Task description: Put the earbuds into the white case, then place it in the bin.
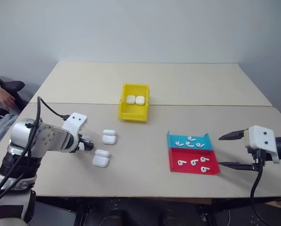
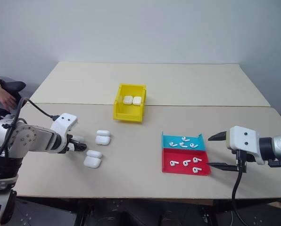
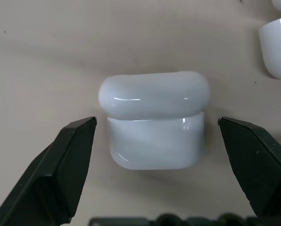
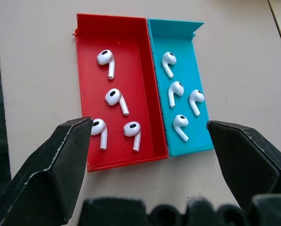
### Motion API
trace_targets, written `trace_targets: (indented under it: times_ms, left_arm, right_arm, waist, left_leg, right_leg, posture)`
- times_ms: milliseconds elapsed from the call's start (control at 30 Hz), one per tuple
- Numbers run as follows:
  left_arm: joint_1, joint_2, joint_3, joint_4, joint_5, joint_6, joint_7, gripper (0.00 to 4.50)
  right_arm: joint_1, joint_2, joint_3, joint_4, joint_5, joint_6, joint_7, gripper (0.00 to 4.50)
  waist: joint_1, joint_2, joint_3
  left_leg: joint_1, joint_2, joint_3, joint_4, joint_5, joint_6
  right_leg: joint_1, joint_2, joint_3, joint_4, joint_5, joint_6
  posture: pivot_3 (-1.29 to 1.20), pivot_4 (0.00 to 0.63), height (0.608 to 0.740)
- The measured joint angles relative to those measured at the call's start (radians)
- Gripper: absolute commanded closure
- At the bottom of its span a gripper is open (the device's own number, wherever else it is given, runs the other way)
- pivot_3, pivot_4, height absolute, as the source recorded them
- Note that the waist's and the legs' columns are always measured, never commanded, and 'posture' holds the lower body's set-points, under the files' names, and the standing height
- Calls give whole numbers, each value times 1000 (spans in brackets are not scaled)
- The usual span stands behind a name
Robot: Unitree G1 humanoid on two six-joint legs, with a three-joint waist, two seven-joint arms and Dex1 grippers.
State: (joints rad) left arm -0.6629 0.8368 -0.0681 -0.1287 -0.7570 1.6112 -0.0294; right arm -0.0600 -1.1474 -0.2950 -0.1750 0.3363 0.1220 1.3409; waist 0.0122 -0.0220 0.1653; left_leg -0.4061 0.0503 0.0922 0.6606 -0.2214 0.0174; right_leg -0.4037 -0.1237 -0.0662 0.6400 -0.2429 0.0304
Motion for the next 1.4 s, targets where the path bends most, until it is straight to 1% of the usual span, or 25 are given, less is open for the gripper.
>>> trace_targets:
  times_ms: [533,633,733,767,1067,1167,1267,1333,1400]
  left_arm:
    - [-5,-11,-8,20,89,-1,-98,0]
    - [-5,-13,-12,21,97,-1,-116,590]
    - [-5,-13,-19,19,98,-2,-138,1514]
    - [-5,-13,-20,19,101,-2,-139,1683]
    - [-4,-12,-21,-4,132,0,-151,1683]
    - [-3,34,-17,-78,134,-1,-165,1683]
    - [-15,101,21,-177,141,-13,-195,1683]
    - [-26,105,64,-204,165,-52,-198,1683]
    - [-24,105,110,-240,181,-140,-218,1683]
  right_arm:
    - [2,0,-1,-2,0,0,-19,14]
    - [2,0,-1,-2,0,0,-22,0]
    - [2,0,-1,-3,0,0,-25,0]
    - [2,0,-1,-3,0,0,-26,0]
    - [1,0,-1,-3,-1,0,-35,0]
    - [-1,0,-1,-4,-1,0,-35,0]
    - [-21,-11,-1,-5,1,3,-35,0]
    - [-51,-28,-1,-7,4,21,-34,0]
    - [-93,-49,0,-8,20,46,-31,0]
  waist:
    - [0,0,0]
    - [0,0,0]
    - [0,0,0]
    - [-1,0,0]
    - [-2,0,0]
    - [-2,-2,1]
    - [-1,-2,1]
    - [0,-2,1]
    - [0,-2,1]
  left_leg:
    - [1,0,0,0,0,0]
    - [1,0,0,0,0,0]
    - [1,0,0,0,0,0]
    - [2,0,0,0,0,0]
    - [1,0,0,0,0,0]
    - [-1,0,-1,0,0,0]
    - [-1,0,-1,0,0,0]
    - [0,0,-1,0,0,0]
    - [0,0,-1,0,0,0]
  right_leg:
    - [1,0,0,0,0,0]
    - [1,0,0,0,0,0]
    - [1,0,0,0,0,0]
    - [1,0,0,1,0,0]
    - [0,0,0,1,0,0]
    - [-1,0,0,0,0,0]
    - [-1,0,0,0,0,0]
    - [0,0,0,0,0,0]
    - [0,0,-1,0,0,0]
  posture:
    - [0,150,740]
    - [0,150,740]
    - [0,150,740]
    - [0,150,740]
    - [0,150,740]
    - [0,150,740]
    - [0,150,740]
    - [0,150,740]
    - [0,150,740]
